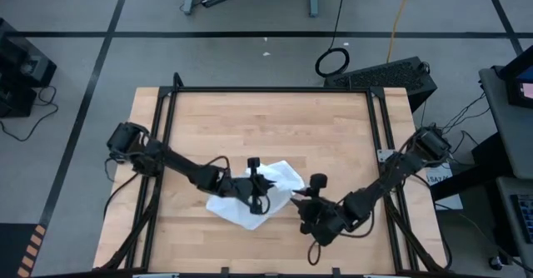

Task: Roll towel
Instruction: Roll the white towel

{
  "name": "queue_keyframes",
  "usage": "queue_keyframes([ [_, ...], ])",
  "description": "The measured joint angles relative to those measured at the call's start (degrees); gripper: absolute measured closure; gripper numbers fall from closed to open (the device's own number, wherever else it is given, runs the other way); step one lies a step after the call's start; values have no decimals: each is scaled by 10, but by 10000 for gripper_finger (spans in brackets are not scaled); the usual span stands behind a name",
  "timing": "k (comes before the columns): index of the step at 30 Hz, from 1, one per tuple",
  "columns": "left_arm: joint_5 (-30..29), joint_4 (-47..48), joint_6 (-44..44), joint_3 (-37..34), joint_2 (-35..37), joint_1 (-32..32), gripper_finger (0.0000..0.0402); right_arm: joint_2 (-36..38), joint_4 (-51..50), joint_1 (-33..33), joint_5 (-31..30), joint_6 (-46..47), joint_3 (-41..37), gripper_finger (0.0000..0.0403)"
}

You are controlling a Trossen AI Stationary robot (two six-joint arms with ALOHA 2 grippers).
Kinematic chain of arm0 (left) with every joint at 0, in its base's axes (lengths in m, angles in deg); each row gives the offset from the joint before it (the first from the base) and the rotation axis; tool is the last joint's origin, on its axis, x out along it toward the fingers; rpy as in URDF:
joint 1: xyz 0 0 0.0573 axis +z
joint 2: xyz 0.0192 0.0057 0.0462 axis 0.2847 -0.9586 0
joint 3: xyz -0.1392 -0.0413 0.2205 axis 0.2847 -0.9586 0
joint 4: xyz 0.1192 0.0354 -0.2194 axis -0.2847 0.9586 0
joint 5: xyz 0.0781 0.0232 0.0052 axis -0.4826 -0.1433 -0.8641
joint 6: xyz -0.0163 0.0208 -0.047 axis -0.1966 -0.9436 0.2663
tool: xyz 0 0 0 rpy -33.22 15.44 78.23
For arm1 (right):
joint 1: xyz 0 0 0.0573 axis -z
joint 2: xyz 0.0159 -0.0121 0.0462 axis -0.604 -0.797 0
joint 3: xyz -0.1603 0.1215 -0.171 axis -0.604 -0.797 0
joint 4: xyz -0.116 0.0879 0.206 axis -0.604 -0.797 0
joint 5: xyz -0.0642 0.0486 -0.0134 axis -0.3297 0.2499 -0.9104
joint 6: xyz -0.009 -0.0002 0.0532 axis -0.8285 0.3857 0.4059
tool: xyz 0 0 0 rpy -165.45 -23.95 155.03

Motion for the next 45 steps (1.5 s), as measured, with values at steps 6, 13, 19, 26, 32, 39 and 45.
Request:
queue_keyframes([
  [6,137,11,59,0,4,50,395,-13,142,2,-16,-113,0,279],
  [13,182,14,72,0,4,70,395,-35,165,23,-45,-155,0,258],
  [19,183,22,72,0,4,72,395,-36,124,34,-23,-143,0,247],
  [26,195,21,76,0,4,72,395,-48,103,50,-15,-120,0,267],
  [32,195,21,77,0,4,72,395,-51,106,61,-18,-120,0,303],
  [39,195,31,76,0,4,72,395,-50,107,58,-14,-124,0,363],
  [45,210,32,64,0,4,72,395,-49,106,60,-14,-125,0,397],
])
